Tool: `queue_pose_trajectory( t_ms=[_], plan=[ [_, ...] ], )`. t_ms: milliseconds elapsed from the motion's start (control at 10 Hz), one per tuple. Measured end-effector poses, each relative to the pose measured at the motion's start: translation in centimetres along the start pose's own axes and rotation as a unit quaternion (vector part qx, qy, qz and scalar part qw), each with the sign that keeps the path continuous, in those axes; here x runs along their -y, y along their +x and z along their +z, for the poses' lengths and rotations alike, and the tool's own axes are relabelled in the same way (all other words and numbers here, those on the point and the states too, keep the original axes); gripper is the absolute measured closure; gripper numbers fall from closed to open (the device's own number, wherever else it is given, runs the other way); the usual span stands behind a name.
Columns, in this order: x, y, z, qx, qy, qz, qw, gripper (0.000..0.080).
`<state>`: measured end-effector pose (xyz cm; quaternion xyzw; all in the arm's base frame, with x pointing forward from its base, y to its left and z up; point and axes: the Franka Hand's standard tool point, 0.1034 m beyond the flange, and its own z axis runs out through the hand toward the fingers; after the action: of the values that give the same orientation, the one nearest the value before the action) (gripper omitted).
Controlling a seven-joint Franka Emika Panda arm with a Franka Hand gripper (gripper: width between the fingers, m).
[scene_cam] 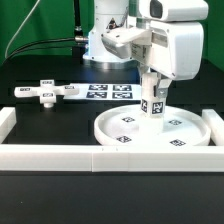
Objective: Assemble round table
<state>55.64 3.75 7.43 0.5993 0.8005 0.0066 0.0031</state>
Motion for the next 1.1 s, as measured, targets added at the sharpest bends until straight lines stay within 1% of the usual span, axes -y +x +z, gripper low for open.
queue_pose_trajectory(
  t_ms=[100, 200, 400, 600, 700, 900, 1100],
  plan=[
    [0.0, 0.0, 0.0, 0.0, 0.0, 0.003, 1.0, 0.0392],
    [0.0, 0.01, 0.01, 0.0, 0.0, 0.032, 1.0, 0.0392],
    [-0.07, -0.02, 0.04, -0.001, 0.0, 0.129, 0.992, 0.0391],
    [-0.01, -0.18, 0.08, -0.003, 0.001, 0.241, 0.971, 0.039],
    [0.04, -0.23, 0.09, -0.005, 0.0, 0.288, 0.958, 0.039],
    [0.18, -0.18, 0.14, -0.008, 0.002, 0.404, 0.915, 0.039],
    [0.13, -0.13, 0.19, -0.018, 0.0, 0.494, 0.869, 0.039]
  ],
)
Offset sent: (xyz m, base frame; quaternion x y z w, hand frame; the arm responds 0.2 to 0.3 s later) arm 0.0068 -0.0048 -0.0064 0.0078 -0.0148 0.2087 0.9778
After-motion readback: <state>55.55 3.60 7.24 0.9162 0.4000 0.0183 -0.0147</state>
